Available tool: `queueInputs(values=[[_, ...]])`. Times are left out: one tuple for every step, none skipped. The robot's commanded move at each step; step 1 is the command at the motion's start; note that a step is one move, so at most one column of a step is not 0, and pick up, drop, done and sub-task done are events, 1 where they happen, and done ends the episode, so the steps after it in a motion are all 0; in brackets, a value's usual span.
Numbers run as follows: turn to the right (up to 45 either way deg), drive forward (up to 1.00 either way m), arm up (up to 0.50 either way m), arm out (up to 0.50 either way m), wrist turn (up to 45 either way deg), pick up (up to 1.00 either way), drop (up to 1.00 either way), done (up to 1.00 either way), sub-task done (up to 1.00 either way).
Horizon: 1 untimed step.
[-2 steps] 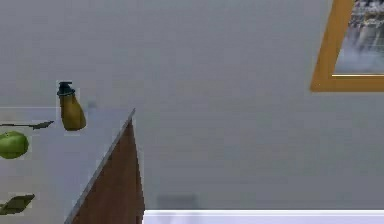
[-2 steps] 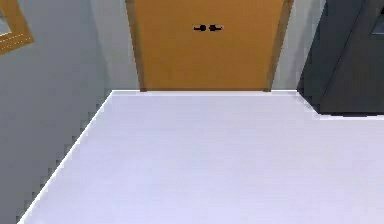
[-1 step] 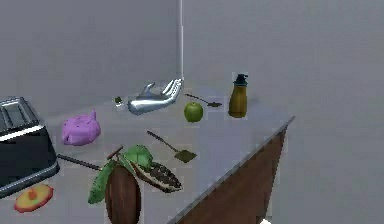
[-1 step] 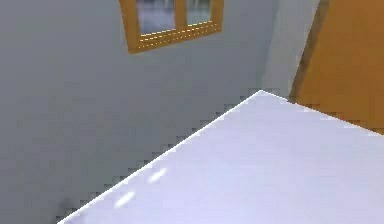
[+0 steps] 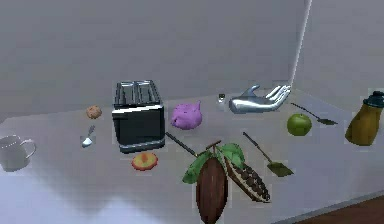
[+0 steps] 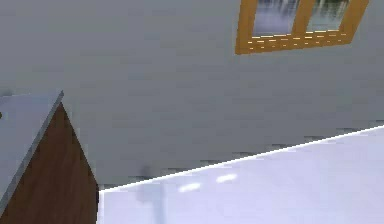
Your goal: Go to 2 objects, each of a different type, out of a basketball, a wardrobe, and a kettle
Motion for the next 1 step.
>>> queueInputs(values=[[0.0, 0.00, 0.00, 0.00, 0.0, 0.00, 0.00, 0.00, 1.00]])
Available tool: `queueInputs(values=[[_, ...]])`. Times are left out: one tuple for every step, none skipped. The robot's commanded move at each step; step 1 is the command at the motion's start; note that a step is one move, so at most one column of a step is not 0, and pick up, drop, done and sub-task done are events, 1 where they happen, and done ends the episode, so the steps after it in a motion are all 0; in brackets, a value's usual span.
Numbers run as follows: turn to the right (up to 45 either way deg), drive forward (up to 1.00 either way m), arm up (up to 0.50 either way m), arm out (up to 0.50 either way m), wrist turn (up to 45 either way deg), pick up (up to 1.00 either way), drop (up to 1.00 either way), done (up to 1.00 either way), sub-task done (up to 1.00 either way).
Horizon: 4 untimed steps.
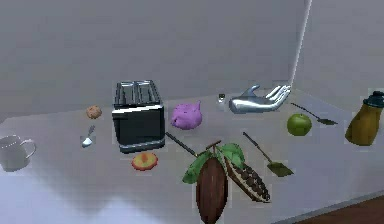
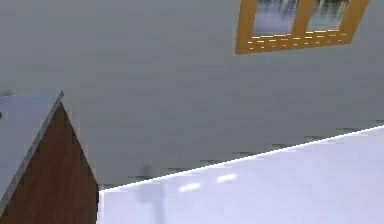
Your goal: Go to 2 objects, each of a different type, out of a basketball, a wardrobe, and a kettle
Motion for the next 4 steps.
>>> queueInputs(values=[[45.0, 0.00, 0.00, 0.00, 0.0, 0.00, 0.00, 0.00, 0.00], [45.0, 0.00, 0.00, 0.00, 0.0, 0.00, 0.00, 0.00, 0.00], [45.0, 0.00, 0.00, 0.00, 0.0, 0.00, 0.00, 0.00, 0.00], [27.0, 0.00, 0.00, 0.00, 0.0, 0.00, 0.00, 0.00, 0.00]])
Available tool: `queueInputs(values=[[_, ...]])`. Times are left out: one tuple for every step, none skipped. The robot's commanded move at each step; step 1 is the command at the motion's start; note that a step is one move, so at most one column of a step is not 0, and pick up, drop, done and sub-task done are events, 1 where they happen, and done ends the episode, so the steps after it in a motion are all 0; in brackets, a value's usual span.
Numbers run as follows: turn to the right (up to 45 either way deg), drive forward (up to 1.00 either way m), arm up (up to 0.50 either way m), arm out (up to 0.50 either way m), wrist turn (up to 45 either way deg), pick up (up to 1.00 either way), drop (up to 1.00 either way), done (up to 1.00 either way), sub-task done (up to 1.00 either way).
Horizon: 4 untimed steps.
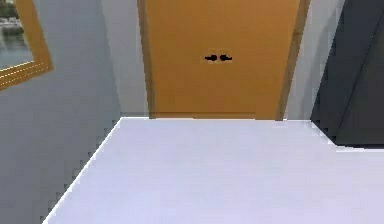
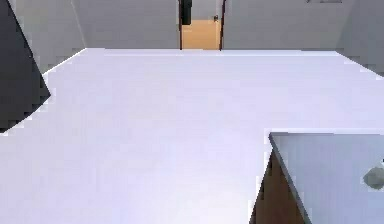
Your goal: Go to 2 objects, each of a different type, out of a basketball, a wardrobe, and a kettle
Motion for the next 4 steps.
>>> queueInputs(values=[[0.0, 0.25, 0.00, 0.00, 0.0, 0.00, 0.00, 0.00, 0.00], [45.0, 0.00, 0.00, 0.00, 0.0, 0.00, 0.00, 0.00, 0.00], [45.0, 0.00, 0.00, 0.00, 0.0, 0.00, 0.00, 0.00, 0.00], [0.0, 0.95, 0.00, 0.00, 0.0, 0.00, 0.00, 0.00, 0.00]])
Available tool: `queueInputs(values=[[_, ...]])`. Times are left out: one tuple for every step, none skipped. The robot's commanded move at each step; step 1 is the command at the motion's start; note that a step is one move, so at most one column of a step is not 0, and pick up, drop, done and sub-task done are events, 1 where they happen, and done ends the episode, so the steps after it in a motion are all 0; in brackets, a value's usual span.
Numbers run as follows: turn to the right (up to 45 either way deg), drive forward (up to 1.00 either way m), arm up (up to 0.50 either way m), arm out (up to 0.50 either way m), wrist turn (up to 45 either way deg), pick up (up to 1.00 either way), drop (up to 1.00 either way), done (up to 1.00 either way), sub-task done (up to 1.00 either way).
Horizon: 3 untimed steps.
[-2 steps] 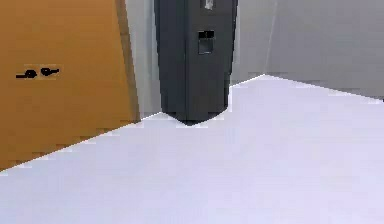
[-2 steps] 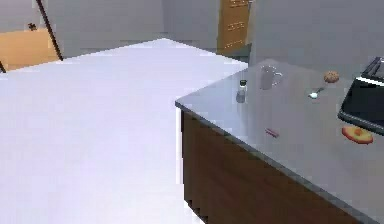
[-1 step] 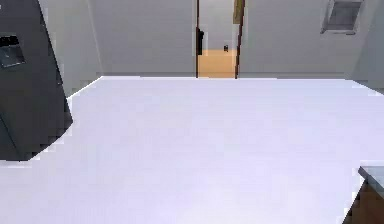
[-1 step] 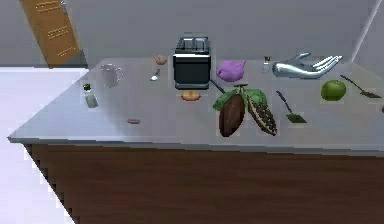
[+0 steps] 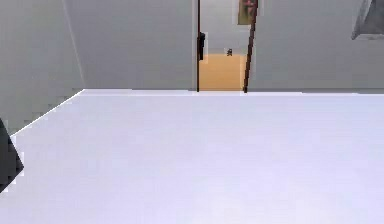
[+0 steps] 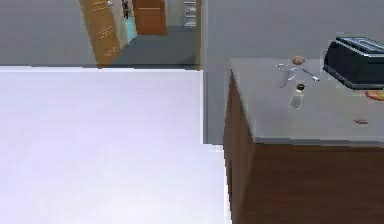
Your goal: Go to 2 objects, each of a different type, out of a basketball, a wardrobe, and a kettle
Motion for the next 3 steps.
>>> queueInputs(values=[[45.0, 0.00, 0.00, 0.00, 0.0, 0.00, 0.00, 0.00, 0.00], [3.0, 0.00, 0.00, 0.00, 0.0, 0.00, 0.00, 0.00, 0.00], [0.0, 0.45, 0.00, 0.00, 0.0, 0.00, 0.00, 0.00, 0.00]])
